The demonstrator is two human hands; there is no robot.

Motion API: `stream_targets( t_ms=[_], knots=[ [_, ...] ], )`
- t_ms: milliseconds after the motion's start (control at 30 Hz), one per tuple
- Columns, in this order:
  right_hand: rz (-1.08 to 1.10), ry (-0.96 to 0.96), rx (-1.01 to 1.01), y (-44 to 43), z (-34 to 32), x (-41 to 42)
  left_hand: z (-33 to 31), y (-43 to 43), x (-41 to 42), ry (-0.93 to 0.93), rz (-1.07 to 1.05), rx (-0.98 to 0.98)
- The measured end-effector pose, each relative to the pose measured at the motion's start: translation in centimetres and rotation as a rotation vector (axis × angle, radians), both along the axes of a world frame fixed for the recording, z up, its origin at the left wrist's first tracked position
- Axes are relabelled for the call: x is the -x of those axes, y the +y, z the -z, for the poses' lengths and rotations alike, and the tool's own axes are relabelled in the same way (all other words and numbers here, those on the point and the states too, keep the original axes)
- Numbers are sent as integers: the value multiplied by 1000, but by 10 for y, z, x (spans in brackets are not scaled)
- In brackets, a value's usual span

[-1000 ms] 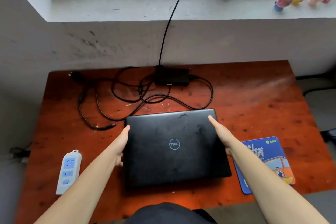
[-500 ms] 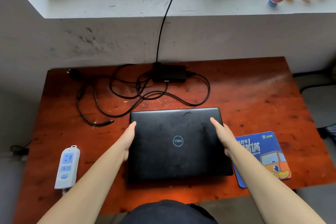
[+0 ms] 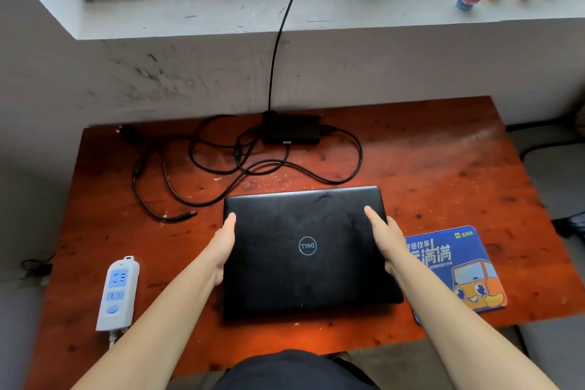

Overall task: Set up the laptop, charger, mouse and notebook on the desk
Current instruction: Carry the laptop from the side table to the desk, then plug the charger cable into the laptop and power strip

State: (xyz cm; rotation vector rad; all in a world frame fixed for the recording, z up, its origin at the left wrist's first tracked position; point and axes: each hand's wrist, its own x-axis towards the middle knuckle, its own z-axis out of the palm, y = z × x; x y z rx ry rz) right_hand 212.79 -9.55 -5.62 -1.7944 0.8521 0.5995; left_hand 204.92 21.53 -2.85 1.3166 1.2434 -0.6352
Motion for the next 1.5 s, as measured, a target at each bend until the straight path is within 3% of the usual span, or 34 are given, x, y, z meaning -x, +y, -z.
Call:
stream_targets(
  t_ms=[433, 733, 1200, 1500],
  knots=[
    [-242, 28, 241, 9, -1, 14, 14, 0, 15, -15, 93, -146],
    [-223, -19, 242, 14, 2, 19, 15, -12, 25, -9, 182, -279],
    [-54, -131, 48, -2, 1, 13, 30, 4, 41, -39, -44, -80],
    [-401, -117, 146, -21, 5, 17, 13, -17, 53, -147, -127, -68]
  ],
)
